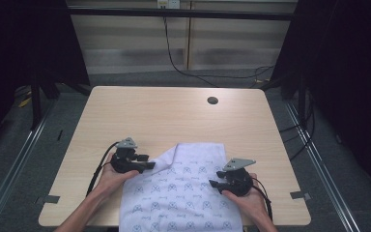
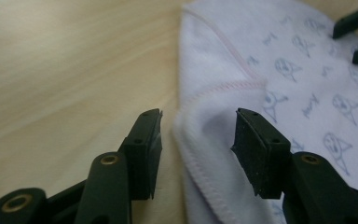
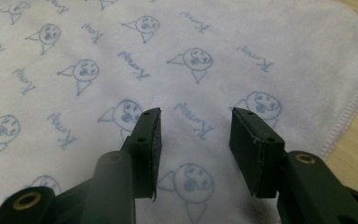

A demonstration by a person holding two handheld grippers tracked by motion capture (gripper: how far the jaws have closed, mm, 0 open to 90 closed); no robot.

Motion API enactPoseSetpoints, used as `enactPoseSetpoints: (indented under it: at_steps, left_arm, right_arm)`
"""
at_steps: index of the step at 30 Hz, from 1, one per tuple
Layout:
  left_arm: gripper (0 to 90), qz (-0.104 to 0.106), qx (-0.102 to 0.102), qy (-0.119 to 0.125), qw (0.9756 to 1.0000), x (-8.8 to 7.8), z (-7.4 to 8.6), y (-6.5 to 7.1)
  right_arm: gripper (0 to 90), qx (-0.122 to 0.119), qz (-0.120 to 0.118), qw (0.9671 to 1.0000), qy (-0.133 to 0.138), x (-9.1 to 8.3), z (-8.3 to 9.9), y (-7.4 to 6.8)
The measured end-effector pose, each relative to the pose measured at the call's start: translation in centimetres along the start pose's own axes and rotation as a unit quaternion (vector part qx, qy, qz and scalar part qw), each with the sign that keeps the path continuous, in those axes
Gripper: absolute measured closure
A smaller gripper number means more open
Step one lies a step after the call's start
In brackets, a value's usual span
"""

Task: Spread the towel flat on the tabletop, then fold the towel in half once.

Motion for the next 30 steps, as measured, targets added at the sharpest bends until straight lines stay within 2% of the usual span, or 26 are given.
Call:
enactPoseSetpoints:
  at_steps: [1,2,3,5,6,7,10,11,12,13,14,15,17,18,19,20,22,23,25,27,29,30]
  left_arm:
    - [70.5,-0.002,0.011,0.005,0.9999,-0.1,-0.2,0.1]
    - [76.5,-0.001,0.007,0.014,0.9999,-0.3,-0.5,0.1]
    - [79.9,-0.010,0.002,0.031,0.9995,-0.7,-1.0,-0.2]
    - [80.6,-0.017,-0.024,0.064,0.9975,-1.8,-2.0,-1.1]
    - [80.6,-0.026,-0.029,0.071,0.9967,-2.4,-2.3,-1.8]
    - [80.9,-0.045,-0.030,0.072,0.9959,-2.9,-2.4,-2.7]
    - [78.6,-0.085,-0.059,0.094,0.9901,-4.5,-2.9,-5.6]
    - [76.8,-0.091,-0.083,0.105,0.9869,-5.3,-2.7,-6.8]
    - [72.7,-0.091,-0.083,0.105,0.9869,-5.3,-2.7,-6.8]
    - [69.8,-0.094,-0.086,0.095,0.9873,-5.4,-2.1,-7.3]
    - [69.1,-0.094,-0.086,0.095,0.9873,-5.4,-2.1,-7.3]
    - [69.1,-0.086,-0.083,0.087,0.9890,-5.3,-1.7,-7.2]
    - [62.5,-0.092,-0.079,0.079,0.9895,-4.8,-1.3,-7.2]
    - [60.7,-0.092,-0.076,0.074,0.9901,-4.0,-1.2,-7.2]
    - [58.0,-0.092,-0.076,0.074,0.9901,-4.0,-1.2,-7.2]
    - [58.0,-0.089,-0.077,0.065,0.9910,-3.3,-1.0,-7.2]
    - [55.1,-0.098,-0.072,0.058,0.9908,-2.7,-0.7,-7.5]
    - [53.9,-0.092,-0.079,0.053,0.9912,-2.4,-0.4,-7.5]
    - [52.6,-0.098,-0.078,0.053,0.9907,-2.2,-0.3,-7.7]
    - [52.8,-0.098,-0.066,0.046,0.9919,-2.2,-0.2,-7.7]
    - [52.9,-0.098,-0.064,0.048,0.9920,-2.1,-0.2,-7.6]
    - [54.7,-0.105,-0.050,0.042,0.9923,-2.1,-0.1,-7.7]
  right_arm:
    - [54.1,-0.001,-0.002,1.0000,0.004,0.0,0.0,0.0]
    - [54.0,0.000,-0.002,1.0000,0.003,0.0,0.0,0.0]
    - [54.0,-0.001,-0.002,1.0000,0.003,0.0,0.0,0.0]
    - [53.9,-0.001,-0.001,1.0000,0.002,0.0,0.0,0.1]
    - [53.9,-0.001,-0.001,1.0000,0.002,0.0,0.0,0.1]
    - [53.9,-0.001,-0.001,1.0000,0.001,0.0,0.0,0.1]
    - [53.7,0.000,0.002,1.0000,-0.002,-0.1,0.1,0.1]
    - [53.7,-0.001,-0.001,1.0000,0.000,-0.1,0.1,0.1]
    - [53.7,-0.001,-0.001,1.0000,0.000,-0.1,0.1,0.1]
    - [53.1,0.009,-0.002,0.9999,-0.005,-0.3,0.2,-0.1]
    - [53.1,0.009,-0.002,0.9999,-0.005,-0.3,0.2,-0.1]
    - [52.3,0.007,-0.003,0.9999,-0.011,-0.5,0.2,-0.2]
    - [51.1,0.006,0.001,1.0000,-0.003,-0.8,-0.1,0.1]
    - [50.6,0.015,0.011,0.9995,0.024,-1.0,-1.1,1.2]
    - [50.6,0.015,0.011,0.9995,0.024,-1.0,-1.1,1.2]
    - [50.2,0.019,0.017,0.9992,0.032,-1.0,-1.6,2.0]
    - [50.0,0.029,0.031,0.9985,0.035,-0.6,-2.6,3.7]
    - [49.5,0.030,0.038,0.9982,0.036,-0.3,-2.9,4.4]
    - [48.2,0.033,0.047,0.9977,0.036,0.9,-3.5,6.1]
    - [47.3,0.036,0.053,0.9975,0.030,2.2,-3.9,7.4]
    - [46.0,0.045,0.059,0.9970,0.024,3.4,-4.0,8.7]
    - [46.0,0.048,0.066,0.9963,0.026,3.8,-4.1,9.2]
Point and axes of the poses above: each handheld gripper's, and its own axes: x roughly forward along the jaws, z roughly out of its underside, y roughly to its right, the point moved 9 cm from there along x, roughly forward along the jaws, and after that the axes turned 11 degrees about y, right-handed, at the moved point
